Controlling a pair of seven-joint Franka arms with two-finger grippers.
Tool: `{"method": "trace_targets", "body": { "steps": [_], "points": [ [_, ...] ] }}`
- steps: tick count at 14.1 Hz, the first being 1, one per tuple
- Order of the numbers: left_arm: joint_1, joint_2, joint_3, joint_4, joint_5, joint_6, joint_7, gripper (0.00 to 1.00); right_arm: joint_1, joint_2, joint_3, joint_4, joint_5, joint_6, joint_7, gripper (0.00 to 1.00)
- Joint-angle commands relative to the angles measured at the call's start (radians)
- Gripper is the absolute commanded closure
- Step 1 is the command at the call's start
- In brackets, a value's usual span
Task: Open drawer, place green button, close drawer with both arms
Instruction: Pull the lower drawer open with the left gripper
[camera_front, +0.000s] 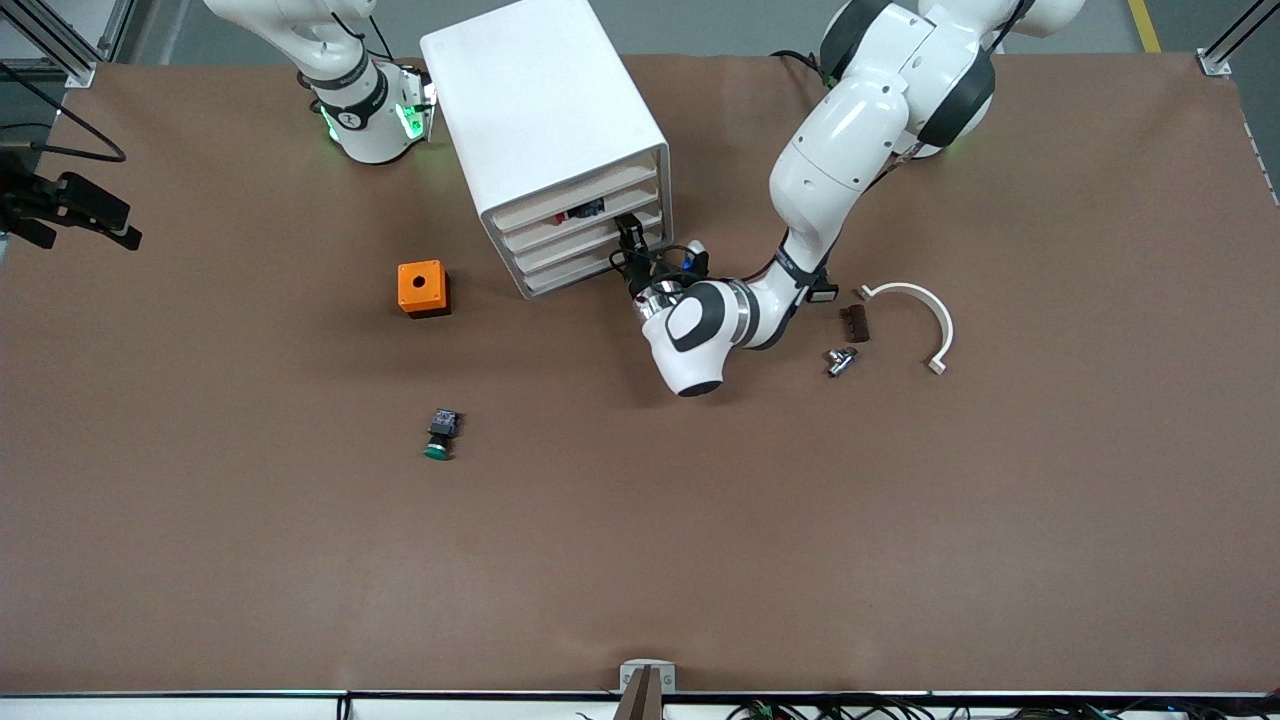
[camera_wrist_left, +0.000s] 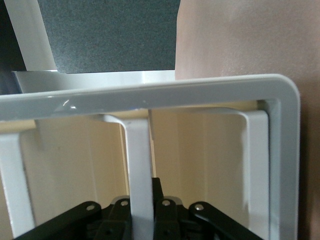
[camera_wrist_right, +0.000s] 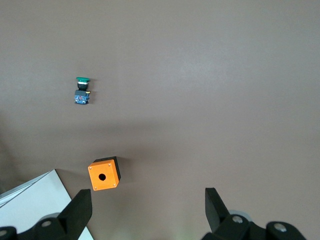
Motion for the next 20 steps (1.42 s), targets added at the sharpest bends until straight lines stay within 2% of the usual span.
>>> {"method": "trace_targets", "body": {
  "steps": [1,14,16,17,20],
  "points": [
    [0.024,0.010,0.008,0.021,-0.021,-0.015,0.006,0.95,0.007,0.011,-0.006,0.021,-0.004,-0.007,-0.004,0.00],
    [0.219,0.013,0.009,0.029,-0.021,0.037,0.013,0.89,0.007,0.015,-0.006,0.024,-0.004,-0.005,-0.004,0.00],
    [0.220,0.013,0.009,0.029,-0.021,0.048,0.016,0.78,0.009,0.020,-0.006,0.027,-0.005,-0.005,-0.006,0.00],
    [0.220,0.013,0.009,0.029,-0.021,0.057,0.023,0.69,0.009,0.020,-0.006,0.027,-0.005,-0.007,-0.004,0.00],
    [0.220,0.007,0.008,0.035,-0.021,0.077,0.136,0.17,0.009,0.020,-0.006,0.028,-0.005,-0.005,-0.004,0.00]
  ]
}}
